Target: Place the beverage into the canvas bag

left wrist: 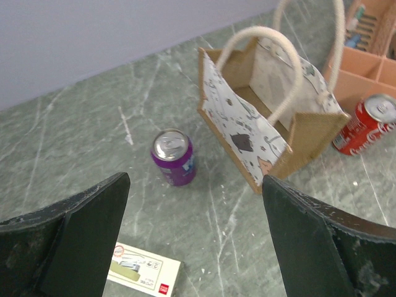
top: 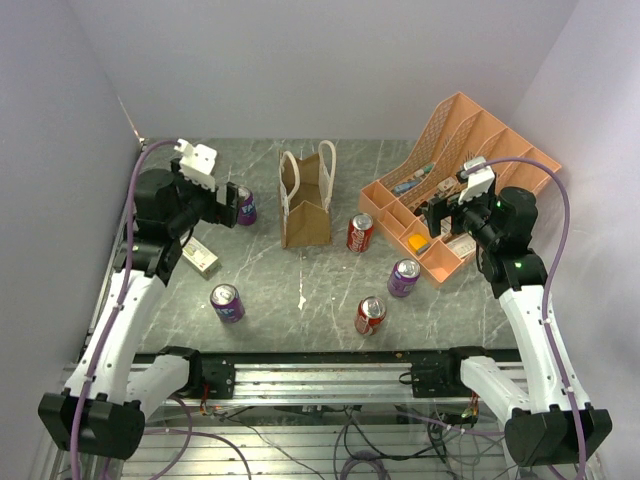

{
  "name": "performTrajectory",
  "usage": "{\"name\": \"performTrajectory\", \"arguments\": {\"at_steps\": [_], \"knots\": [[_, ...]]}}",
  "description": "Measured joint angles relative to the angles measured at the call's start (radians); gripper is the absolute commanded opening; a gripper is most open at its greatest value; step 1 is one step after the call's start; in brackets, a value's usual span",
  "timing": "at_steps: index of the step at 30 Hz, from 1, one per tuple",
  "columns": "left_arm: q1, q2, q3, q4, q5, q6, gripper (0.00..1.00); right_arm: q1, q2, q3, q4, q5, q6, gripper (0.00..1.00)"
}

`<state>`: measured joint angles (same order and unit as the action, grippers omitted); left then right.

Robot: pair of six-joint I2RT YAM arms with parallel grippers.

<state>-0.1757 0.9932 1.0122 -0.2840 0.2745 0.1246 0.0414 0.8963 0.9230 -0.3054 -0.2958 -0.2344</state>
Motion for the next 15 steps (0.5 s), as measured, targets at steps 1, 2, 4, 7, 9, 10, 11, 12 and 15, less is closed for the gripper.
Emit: {"name": "performTrajectory", "arguments": {"at_steps": [1,2,4,7,9,10,11,12,15], "knots": [[-0.013,0.019,0.008,-0.001,0.000,0.002,0.99,-0.001,0.000,-0.002,-0.001,-0.005,-0.003,1.00],[-0.024,0.035,0.017,-0.001,0.002,0.002,0.99,-0.001,-0.002,-0.004,-0.003,-0.013,-0.009,1.00],[-0.045,0.072,0.037,0.004,0.008,-0.003,0.99,-0.005,-0.002,-0.005,-0.006,-0.027,-0.013,1.00],[-0.072,0.116,0.045,0.034,0.021,-0.029,0.97,-0.012,-0.002,-0.010,-0.006,-0.041,-0.017,1.00],[-0.089,0.152,0.051,0.053,0.028,-0.050,0.95,-0.014,-0.002,-0.014,-0.008,-0.053,-0.020,1.00],[-0.097,0.177,0.064,0.055,0.033,-0.064,0.95,-0.014,-0.002,-0.016,-0.008,-0.056,-0.021,1.00],[-0.106,0.210,0.083,0.060,0.037,-0.073,0.94,-0.014,-0.002,-0.017,-0.008,-0.057,-0.021,1.00],[-0.118,0.247,0.106,0.066,0.040,-0.084,0.94,-0.014,-0.002,-0.018,-0.007,-0.056,-0.021,1.00],[-0.150,0.341,0.163,0.082,0.043,-0.118,0.94,-0.017,-0.002,-0.018,-0.007,-0.056,-0.021,1.00]]}}
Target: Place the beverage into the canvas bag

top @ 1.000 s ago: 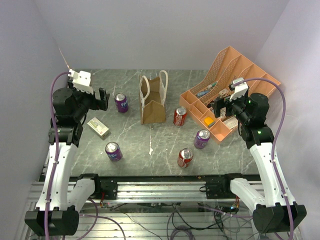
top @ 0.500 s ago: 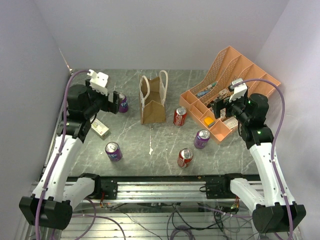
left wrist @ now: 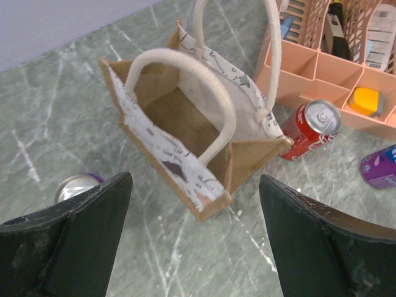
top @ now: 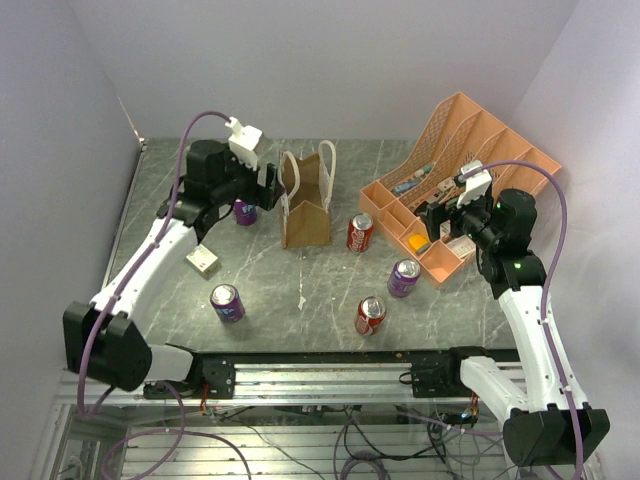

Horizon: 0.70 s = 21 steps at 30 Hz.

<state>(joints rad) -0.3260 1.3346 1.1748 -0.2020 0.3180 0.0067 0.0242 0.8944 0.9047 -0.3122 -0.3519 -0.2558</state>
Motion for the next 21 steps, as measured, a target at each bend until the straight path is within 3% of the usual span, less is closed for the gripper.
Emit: {"name": "performTrajectory", "arguments": {"at_steps": [7,10,13,17,21], "knots": [[-0.064,0.155,0.079,0.056,0.000,-0.090,0.86,-0.008,0.000,-0.008,0.000,-0.002,0.000,1.00],[-0.088,0.220,0.116,0.089,0.000,-0.133,0.78,-0.012,0.000,-0.009,0.000,-0.004,-0.001,1.00],[-0.099,0.279,0.150,0.111,-0.002,-0.174,0.61,-0.014,0.000,-0.009,0.000,-0.008,-0.004,1.00],[-0.102,0.353,0.213,0.116,0.000,-0.216,0.29,-0.015,0.000,-0.010,0.000,-0.011,-0.006,1.00],[-0.103,0.367,0.226,0.108,0.023,-0.237,0.08,-0.016,0.003,-0.011,0.000,-0.023,-0.008,1.00]]}}
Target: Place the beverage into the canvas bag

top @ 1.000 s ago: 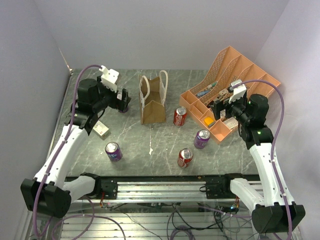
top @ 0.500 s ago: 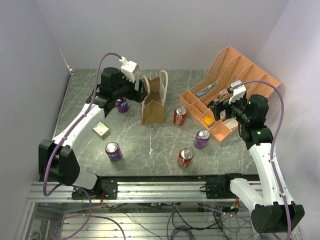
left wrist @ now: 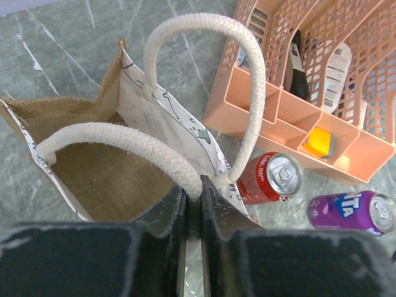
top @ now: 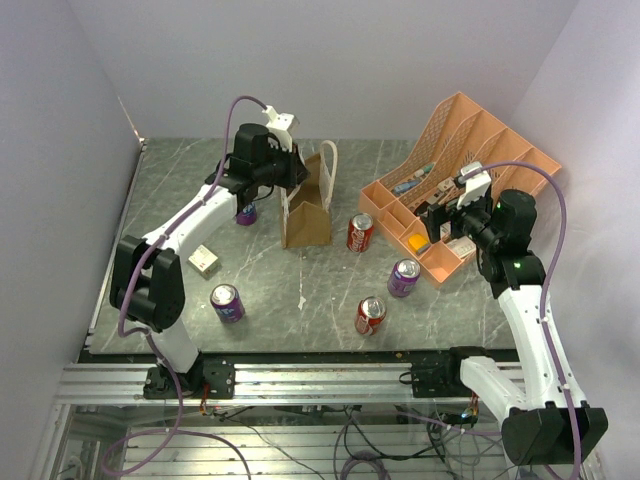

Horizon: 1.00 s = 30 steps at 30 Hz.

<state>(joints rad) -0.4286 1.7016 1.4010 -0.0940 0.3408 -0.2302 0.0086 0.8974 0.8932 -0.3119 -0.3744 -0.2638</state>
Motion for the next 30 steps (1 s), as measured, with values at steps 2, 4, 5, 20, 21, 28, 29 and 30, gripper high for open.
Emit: {"name": "performTrajectory", "arguments": {"at_steps": [2,4,5,20,21,28,29,30], "knots": [[-0.001,-0.003,0.006,-0.014,0.018,-0.002,0.07,0.000,0.006,-0.001,0.000,-0.004,-0.002,1.00],[-0.002,-0.006,0.019,-0.048,0.045,0.001,0.07,0.000,0.010,-0.005,0.000,-0.004,-0.005,1.00],[-0.003,-0.010,0.026,-0.068,0.057,0.003,0.07,0.000,0.010,-0.006,0.000,-0.004,-0.007,1.00],[-0.039,-0.203,-0.148,-0.182,0.265,-0.093,0.07,-0.001,0.043,-0.020,-0.016,-0.196,-0.077,1.00],[-0.041,-0.220,-0.167,-0.178,0.274,-0.100,0.08,-0.001,0.051,-0.019,-0.023,-0.218,-0.086,1.00],[-0.053,-0.383,-0.359,-0.132,0.331,-0.119,0.30,0.014,0.149,0.019,-0.107,-0.315,-0.161,1.00],[-0.053,-0.406,-0.381,-0.126,0.338,-0.117,0.31,0.021,0.158,0.021,-0.117,-0.322,-0.168,1.00],[-0.053,-0.420,-0.394,-0.126,0.344,-0.116,0.34,0.028,0.166,0.021,-0.124,-0.329,-0.174,1.00]]}}
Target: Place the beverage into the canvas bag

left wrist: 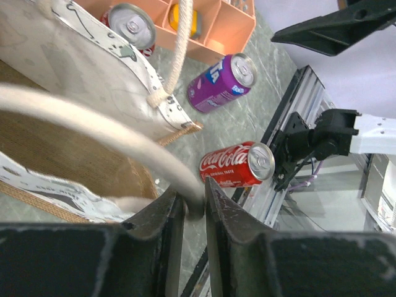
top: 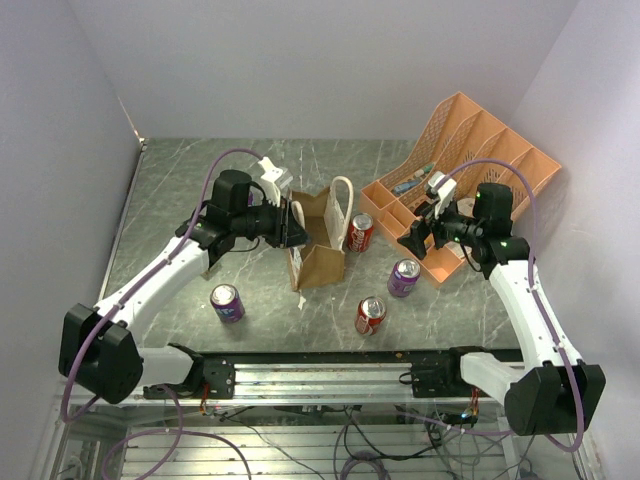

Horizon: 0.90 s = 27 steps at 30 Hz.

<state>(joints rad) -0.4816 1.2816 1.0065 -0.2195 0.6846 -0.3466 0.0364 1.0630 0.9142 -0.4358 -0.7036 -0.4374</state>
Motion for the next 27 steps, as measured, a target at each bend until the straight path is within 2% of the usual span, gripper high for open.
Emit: {"name": "performTrajectory", "arguments": {"at_steps": [5,10,14,18,27], "knots": [[0.000,-0.045,-0.024,-0.011,0.011,0.042,0.46,0.059,0.023,0.000,0.011,-0.003,-0.007,1.00],[0.000,-0.084,-0.025,-0.046,-0.014,0.106,0.62,0.169,0.098,0.000,0.062,0.048,-0.004,1.00],[0.000,-0.116,-0.025,-0.074,-0.063,0.161,0.81,0.209,0.185,0.005,0.095,0.100,-0.005,1.00],[0.000,-0.162,-0.025,-0.096,-0.101,0.222,0.94,0.227,0.282,0.035,0.127,0.137,-0.004,1.00],[0.000,-0.258,-0.025,-0.182,-0.127,0.393,0.99,0.278,0.479,0.142,0.188,0.225,0.016,1.00]]}}
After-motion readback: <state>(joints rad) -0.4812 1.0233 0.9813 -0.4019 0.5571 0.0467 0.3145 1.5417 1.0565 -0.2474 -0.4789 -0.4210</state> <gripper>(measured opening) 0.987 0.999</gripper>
